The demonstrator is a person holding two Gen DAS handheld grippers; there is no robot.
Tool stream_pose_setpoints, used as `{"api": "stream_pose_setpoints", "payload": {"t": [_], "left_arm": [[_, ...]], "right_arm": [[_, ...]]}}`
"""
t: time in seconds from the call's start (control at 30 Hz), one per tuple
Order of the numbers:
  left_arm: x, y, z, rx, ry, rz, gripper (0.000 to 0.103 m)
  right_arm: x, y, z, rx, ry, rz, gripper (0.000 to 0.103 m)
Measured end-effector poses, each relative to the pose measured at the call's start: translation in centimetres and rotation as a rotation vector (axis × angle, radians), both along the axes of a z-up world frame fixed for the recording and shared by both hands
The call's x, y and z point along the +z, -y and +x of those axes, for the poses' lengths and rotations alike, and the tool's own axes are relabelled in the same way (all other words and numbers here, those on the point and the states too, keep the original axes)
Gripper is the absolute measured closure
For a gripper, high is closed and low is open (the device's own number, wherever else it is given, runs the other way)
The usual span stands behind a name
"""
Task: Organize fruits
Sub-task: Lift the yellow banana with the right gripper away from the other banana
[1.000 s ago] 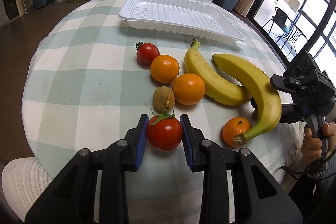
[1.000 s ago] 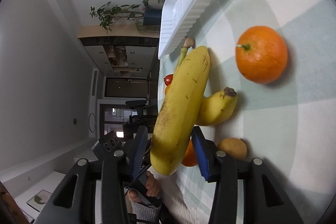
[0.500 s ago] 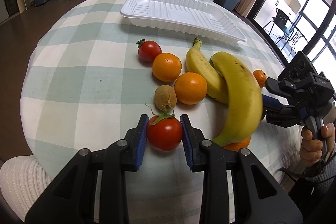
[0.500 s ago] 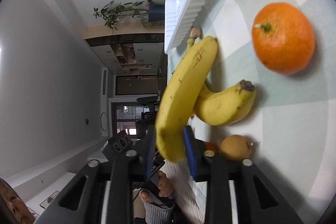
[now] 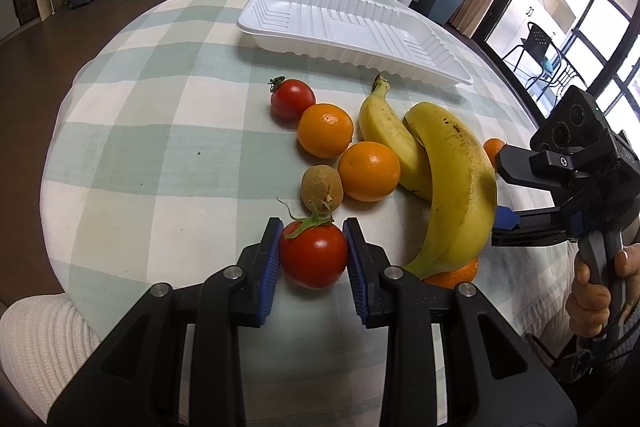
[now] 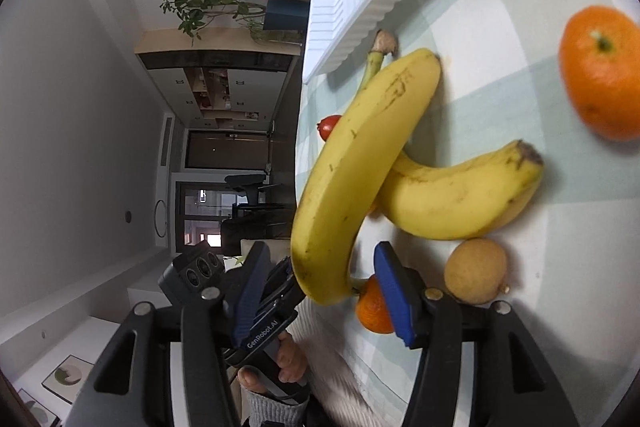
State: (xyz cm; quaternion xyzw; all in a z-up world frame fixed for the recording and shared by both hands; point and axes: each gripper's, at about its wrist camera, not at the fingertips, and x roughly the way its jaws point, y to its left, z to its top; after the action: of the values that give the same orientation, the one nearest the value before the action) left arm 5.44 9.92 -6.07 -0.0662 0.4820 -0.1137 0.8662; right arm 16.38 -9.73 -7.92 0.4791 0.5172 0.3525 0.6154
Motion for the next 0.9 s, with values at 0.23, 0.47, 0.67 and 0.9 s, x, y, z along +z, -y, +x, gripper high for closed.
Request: {"api": "stream_pose_setpoints", "payload": {"t": [0.23, 0.47, 0.67, 0.9], "left_arm": [[0.0, -0.3, 0.0, 0.011, -0.002, -0.004, 0.074], [-0.2, -0.6, 0.1, 0.020, -0.007, -0.014, 0.074], [-0.2, -0.6, 0.0, 0.015, -0.007, -0.021, 0.074], [0.1, -0.8, 0.1, 0.014, -0.004, -0.041, 0.075]], "right_arm": [[-1.3, -1.2, 0.3, -0.048, -0.055, 0.053, 0.040], [-2.1, -2.0, 0.6, -0.007, -0.022, 0.133, 0.056], [-2.2, -1.6, 0.4, 0.003, 0.027, 0.163, 0.059], [-0.6, -0.6, 0.2, 0.002, 0.103, 0.183, 0.060]]}}
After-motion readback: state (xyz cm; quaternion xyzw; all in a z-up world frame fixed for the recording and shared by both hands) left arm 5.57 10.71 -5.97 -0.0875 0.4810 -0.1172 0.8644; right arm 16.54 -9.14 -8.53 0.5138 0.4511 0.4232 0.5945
